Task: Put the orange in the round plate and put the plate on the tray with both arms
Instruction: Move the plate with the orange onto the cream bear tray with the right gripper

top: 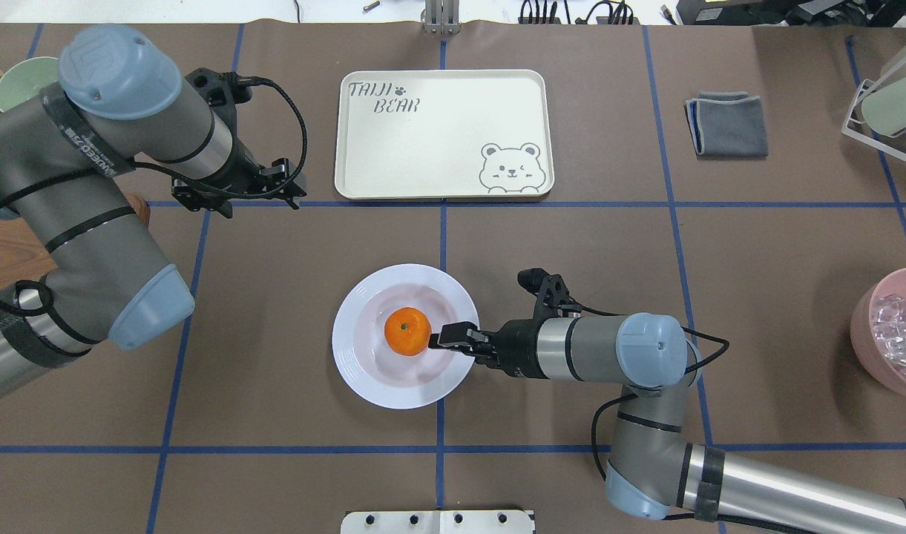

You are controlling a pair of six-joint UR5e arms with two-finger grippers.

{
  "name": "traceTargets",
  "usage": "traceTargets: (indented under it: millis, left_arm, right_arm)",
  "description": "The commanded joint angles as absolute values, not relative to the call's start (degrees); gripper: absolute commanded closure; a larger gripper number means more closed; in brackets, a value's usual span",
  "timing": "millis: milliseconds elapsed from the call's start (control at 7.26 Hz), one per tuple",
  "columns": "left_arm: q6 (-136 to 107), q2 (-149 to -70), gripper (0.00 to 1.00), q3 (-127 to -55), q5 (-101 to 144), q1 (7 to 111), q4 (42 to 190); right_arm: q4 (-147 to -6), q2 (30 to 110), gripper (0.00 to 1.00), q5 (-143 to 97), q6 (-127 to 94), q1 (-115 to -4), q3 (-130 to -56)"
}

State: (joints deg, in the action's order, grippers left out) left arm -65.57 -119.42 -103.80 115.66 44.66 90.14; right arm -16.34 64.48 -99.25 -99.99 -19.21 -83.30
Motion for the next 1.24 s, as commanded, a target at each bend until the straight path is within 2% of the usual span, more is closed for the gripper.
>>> traceTargets:
  millis: [0, 275, 413, 826, 1101]
  left_arm:
    - [-65.5, -118.7, 0.02, -104.2, 115.7, 44.8, 90.1]
    - [-60.1, -115.2, 0.02, -107.0, 115.6, 47.9, 88.7]
    - [-52.1, -110.3, 0.02, -108.6, 115.8, 51.3, 88.4]
    - [-31.3, -101.7, 0.02, -107.7, 118.6, 62.0, 88.5]
    - [-23.5, -99.5, 0.02, -105.0, 119.5, 66.3, 89.3]
  right_arm:
    - [-16.3, 63.4, 1.0, -97.7, -100.3, -18.8, -83.6]
    - [-16.2, 62.3, 1.0, -94.4, -100.4, -18.3, -83.6]
    - [-16.1, 61.4, 1.0, -92.7, -101.7, -18.3, -83.6]
    - [-17.7, 56.7, 1.0, -84.0, -104.5, -19.8, -83.5]
    - [-31.4, 52.3, 1.0, -84.2, -109.0, -26.3, -83.2]
